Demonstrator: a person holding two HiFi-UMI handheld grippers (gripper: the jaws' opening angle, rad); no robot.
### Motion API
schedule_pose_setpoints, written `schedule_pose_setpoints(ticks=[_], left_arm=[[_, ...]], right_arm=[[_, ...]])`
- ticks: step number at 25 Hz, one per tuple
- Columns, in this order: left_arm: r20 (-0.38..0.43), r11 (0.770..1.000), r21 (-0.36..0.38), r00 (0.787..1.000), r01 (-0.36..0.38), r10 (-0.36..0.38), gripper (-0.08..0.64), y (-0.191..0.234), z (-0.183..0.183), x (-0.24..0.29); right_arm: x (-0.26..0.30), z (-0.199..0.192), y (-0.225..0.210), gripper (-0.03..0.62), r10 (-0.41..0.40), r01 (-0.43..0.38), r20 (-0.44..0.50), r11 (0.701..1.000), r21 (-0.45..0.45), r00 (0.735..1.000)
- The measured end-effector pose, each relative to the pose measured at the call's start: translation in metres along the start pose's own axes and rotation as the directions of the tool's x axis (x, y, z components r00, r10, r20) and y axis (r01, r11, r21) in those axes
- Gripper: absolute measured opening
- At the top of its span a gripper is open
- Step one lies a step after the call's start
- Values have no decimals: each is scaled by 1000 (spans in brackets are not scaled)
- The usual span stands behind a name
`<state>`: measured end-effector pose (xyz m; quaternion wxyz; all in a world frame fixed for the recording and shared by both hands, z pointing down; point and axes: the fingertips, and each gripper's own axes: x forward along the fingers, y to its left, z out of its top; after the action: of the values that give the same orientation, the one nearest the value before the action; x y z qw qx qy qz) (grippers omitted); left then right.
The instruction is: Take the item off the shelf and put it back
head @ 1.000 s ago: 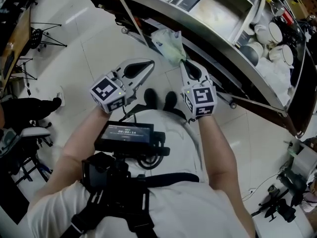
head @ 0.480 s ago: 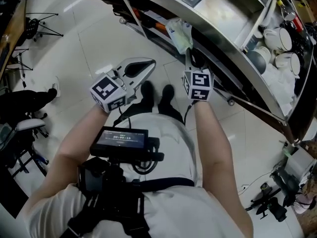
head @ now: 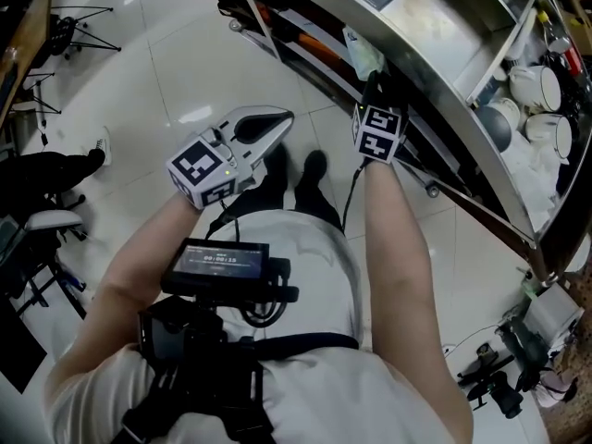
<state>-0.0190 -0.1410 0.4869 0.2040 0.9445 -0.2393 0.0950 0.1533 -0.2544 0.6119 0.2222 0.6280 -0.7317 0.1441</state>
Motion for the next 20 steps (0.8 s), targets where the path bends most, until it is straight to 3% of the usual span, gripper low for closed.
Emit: schedule_pose_setpoints(ticks=[9, 14, 20], left_arm=[[-6, 999, -29, 999, -36, 36, 2, 3, -8, -12], [-17, 999, -25, 999, -41, 41, 2, 1, -14, -20], [-16, 998, -27, 998, -55, 54, 2, 0, -16, -23]], right_arm=[[19, -9, -20, 28, -74, 74, -9, 997, 4, 997], [25, -3, -17, 32, -64, 63, -9, 998, -27, 998], [29, 2, -19, 107, -44, 44, 0, 998, -50, 999]])
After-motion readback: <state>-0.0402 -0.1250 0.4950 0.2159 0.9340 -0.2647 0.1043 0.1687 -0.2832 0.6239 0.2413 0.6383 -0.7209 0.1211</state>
